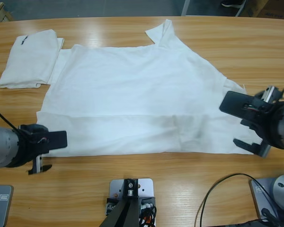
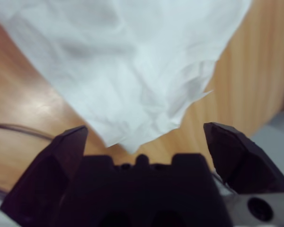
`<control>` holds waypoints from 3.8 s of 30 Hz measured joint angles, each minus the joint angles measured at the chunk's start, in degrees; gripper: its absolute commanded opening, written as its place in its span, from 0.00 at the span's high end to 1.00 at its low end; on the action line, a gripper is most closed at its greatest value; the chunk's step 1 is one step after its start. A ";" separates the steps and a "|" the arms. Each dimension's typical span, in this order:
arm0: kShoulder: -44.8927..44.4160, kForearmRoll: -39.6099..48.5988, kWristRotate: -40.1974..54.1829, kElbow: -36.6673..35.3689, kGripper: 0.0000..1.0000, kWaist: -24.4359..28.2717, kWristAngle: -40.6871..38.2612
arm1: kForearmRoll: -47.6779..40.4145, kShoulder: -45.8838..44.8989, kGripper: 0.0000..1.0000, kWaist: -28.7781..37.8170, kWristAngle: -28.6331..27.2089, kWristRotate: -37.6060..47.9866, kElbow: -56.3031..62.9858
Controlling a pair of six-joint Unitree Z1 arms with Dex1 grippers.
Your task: Fold clothes
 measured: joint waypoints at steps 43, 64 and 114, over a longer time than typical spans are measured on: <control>15.39 -8.15 -33.60 -3.46 0.24 -20.02 16.05 | -16.24 23.06 0.05 30.83 -7.13 33.63 9.80; 15.41 -8.15 -34.69 -3.45 0.24 -20.02 16.12 | -16.16 26.29 0.05 26.00 -11.09 36.40 9.56; 17.38 -7.80 -36.43 -3.33 1.00 -18.87 17.92 | -16.92 29.80 1.00 17.09 -9.67 33.70 8.48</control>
